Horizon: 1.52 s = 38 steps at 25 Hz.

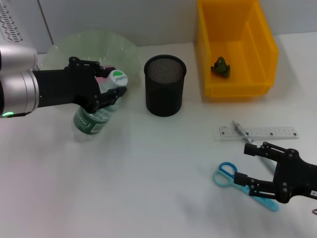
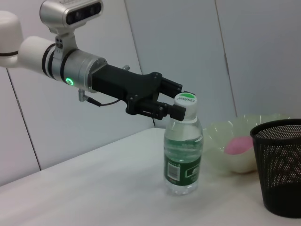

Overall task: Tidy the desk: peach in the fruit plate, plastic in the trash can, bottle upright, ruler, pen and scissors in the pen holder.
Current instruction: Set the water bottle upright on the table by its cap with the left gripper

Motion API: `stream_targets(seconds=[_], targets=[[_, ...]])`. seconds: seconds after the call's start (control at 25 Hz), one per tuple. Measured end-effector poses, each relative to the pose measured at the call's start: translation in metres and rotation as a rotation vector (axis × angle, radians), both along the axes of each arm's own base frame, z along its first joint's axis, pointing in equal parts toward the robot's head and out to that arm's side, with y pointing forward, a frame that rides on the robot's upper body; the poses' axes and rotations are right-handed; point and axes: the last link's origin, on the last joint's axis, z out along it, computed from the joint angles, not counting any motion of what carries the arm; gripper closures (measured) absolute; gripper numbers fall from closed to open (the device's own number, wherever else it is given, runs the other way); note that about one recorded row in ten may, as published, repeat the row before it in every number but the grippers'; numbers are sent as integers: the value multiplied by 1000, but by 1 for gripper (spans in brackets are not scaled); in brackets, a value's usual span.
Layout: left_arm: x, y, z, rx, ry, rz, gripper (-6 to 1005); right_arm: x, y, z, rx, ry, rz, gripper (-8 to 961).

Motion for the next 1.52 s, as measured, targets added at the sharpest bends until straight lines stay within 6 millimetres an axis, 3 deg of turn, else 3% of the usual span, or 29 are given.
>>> stream_targets(seconds=[1.52], targets=[[-16,5,4,5,-190,111,412,-2,1,-1,-8,1,5,134]])
